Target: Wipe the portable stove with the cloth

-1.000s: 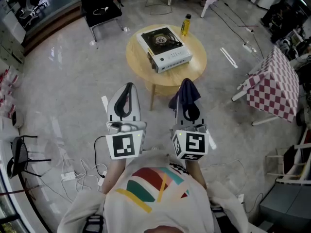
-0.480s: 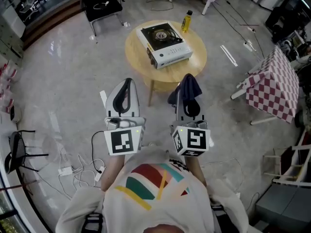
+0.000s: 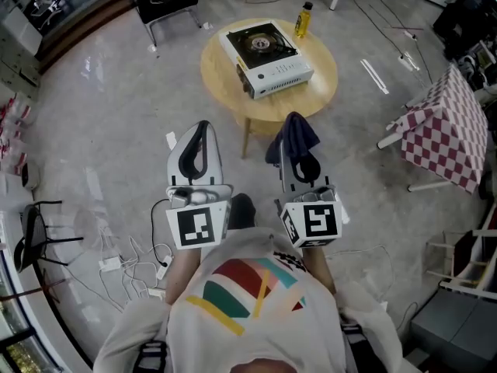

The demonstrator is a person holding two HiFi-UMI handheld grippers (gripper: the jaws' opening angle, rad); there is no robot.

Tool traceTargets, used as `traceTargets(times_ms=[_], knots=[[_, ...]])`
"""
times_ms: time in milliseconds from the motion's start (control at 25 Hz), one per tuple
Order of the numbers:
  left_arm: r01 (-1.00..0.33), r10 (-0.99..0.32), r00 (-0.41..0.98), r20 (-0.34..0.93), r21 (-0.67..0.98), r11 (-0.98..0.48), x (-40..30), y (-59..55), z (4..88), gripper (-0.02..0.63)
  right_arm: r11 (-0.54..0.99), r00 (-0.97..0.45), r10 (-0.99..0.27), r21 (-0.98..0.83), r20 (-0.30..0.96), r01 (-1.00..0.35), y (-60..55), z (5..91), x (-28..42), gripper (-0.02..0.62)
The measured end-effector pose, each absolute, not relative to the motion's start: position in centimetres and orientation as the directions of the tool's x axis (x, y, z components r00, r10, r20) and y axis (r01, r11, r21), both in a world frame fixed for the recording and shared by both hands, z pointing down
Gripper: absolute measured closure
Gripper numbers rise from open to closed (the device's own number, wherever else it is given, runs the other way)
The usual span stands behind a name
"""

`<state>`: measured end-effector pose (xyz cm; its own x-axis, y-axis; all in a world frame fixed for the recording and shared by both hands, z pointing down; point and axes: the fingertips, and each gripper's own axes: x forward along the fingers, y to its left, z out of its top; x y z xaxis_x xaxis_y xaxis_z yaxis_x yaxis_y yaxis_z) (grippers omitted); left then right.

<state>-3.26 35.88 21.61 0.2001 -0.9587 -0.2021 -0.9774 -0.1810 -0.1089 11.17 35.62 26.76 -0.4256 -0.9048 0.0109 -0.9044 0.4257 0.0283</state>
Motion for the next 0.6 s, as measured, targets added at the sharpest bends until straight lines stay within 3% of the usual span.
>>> traceTargets(times_ms=[120,600], knots=[[-0.982,-0.941,0.185,-0.284,-0.081,-0.169,-3.5,35.3,20.3,0.600,0.433,-0.432,-0.901,0.024,0.024,-0.901,35.3,27.4,11.2,0.561],[-0.980,-0.956,0.195,-0.219,-0.089,-0.179,-3.4,29.6,21.9,0.600,0.389,-0.387,-0.920,0.032,0.059,-0.921,31.0,28.3,12.6,0.561]])
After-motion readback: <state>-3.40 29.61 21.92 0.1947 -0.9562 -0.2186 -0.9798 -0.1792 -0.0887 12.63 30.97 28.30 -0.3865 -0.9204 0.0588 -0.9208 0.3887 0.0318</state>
